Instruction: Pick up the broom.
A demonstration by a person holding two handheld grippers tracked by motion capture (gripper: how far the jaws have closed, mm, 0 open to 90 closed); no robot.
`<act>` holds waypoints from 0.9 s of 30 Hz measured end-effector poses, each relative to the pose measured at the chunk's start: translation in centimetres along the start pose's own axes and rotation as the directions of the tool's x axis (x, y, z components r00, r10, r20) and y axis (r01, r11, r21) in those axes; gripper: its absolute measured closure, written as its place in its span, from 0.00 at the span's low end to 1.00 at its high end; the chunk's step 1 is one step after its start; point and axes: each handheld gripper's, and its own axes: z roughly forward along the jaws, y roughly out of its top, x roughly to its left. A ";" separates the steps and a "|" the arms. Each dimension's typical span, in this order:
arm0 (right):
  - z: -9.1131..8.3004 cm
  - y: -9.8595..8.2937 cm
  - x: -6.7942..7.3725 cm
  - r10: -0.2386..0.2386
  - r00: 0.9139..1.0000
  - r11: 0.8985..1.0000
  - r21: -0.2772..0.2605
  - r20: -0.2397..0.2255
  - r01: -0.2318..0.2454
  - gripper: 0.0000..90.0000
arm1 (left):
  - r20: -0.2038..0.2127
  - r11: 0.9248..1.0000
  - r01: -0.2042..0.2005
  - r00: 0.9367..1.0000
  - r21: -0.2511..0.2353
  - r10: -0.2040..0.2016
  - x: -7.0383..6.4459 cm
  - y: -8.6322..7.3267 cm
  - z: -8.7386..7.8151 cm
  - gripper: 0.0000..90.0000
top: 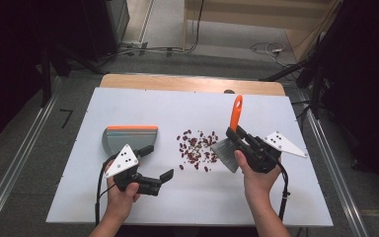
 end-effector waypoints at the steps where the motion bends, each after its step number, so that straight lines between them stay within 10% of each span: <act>1: 0.1 0.0 0.2 -0.003 1.000 1.000 0.000 -0.007 0.003 0.77 | 0.012 1.000 0.002 1.000 0.002 -0.002 -0.3 0.1 0.2 0.00; 27: 1.7 -1.0 5.9 -0.043 0.989 0.999 0.012 -0.144 0.045 0.77 | 0.071 0.998 0.034 0.997 0.051 -0.038 -3.7 0.0 2.7 0.14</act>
